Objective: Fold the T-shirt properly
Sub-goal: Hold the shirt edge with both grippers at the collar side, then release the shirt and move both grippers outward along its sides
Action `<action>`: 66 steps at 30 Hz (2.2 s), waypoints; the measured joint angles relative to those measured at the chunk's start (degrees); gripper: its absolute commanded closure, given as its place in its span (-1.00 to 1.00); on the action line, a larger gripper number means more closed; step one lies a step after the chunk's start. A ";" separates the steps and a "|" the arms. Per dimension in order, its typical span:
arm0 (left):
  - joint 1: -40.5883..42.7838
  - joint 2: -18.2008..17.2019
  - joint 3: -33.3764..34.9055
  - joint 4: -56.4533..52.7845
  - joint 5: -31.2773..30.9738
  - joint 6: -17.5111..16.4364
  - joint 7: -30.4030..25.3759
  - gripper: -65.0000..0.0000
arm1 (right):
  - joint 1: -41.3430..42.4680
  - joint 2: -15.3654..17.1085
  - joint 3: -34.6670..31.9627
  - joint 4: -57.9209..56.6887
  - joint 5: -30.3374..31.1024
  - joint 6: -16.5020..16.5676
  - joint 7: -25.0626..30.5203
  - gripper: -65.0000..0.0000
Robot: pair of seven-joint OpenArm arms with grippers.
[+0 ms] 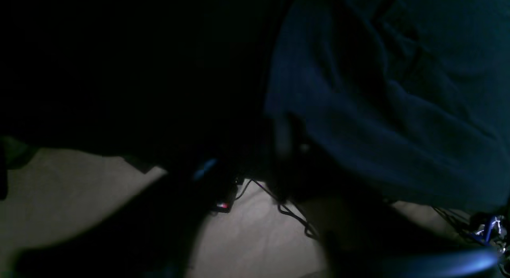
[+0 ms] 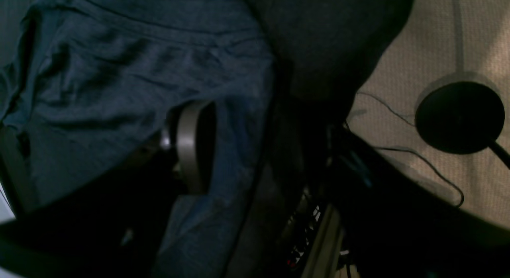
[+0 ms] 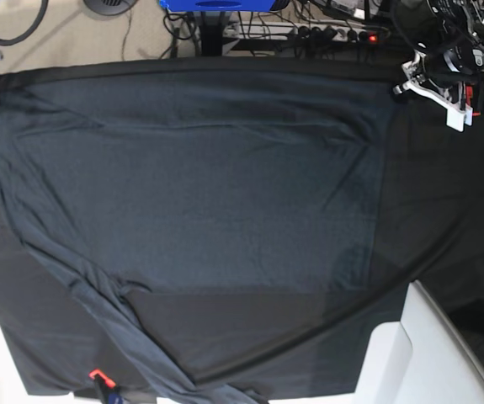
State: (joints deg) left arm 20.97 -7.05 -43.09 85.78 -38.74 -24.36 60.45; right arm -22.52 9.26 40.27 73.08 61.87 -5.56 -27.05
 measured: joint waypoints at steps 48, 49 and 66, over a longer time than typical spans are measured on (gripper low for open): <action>-4.48 -11.04 -8.13 -0.42 0.22 -8.68 -4.31 -0.73 | 47.41 11.96 -18.80 -49.99 -54.40 30.38 15.54 -0.03; -4.48 -11.06 -8.13 -0.42 0.22 -8.68 -4.31 -0.73 | 47.39 12.02 -18.80 -50.01 -54.42 30.05 15.58 -0.03; -4.46 -10.93 -8.20 -3.56 0.57 -8.68 -4.52 -0.73 | 47.21 14.03 -18.80 -48.70 -54.42 22.97 16.41 -0.05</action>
State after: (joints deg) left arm 16.51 -17.98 -51.29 82.21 -38.17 -33.04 55.92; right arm 24.69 23.29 21.47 24.38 7.44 17.41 -10.63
